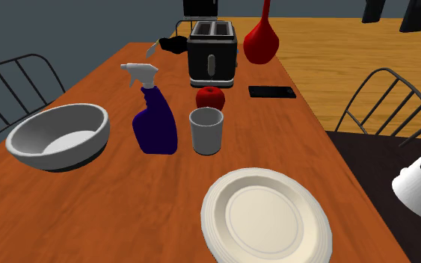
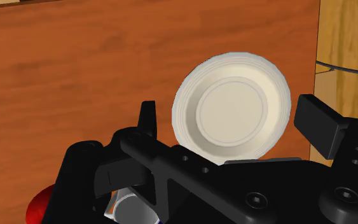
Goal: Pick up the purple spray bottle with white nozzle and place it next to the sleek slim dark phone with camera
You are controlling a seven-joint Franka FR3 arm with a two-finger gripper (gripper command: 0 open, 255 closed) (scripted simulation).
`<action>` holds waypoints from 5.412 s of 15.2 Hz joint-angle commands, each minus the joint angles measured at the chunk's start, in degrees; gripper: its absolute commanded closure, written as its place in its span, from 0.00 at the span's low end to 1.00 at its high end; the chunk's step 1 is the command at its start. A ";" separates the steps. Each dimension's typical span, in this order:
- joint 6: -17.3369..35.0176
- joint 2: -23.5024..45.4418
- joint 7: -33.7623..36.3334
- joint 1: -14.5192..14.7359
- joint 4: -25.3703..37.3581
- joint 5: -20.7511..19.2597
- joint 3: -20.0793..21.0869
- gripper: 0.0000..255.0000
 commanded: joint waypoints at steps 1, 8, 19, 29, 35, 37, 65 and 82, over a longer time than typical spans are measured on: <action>0.00 0.00 0.00 0.00 0.00 0.00 0.00 0.00; 9.33 15.42 -0.42 -0.53 7.48 -0.76 0.05 0.00; 16.72 39.21 -0.33 -1.13 26.11 -2.08 -0.08 0.00; 15.48 61.58 0.04 -1.38 51.75 -3.22 -0.47 0.00; 17.68 64.77 0.07 -1.37 52.98 -3.32 -0.51 0.00; 19.12 65.01 0.06 -1.35 51.78 -3.31 -0.50 0.00; 13.78 64.17 0.18 -1.35 56.28 -3.34 -0.50 1.00; 6.63 45.29 -7.83 -6.22 44.38 -3.33 -3.81 1.00</action>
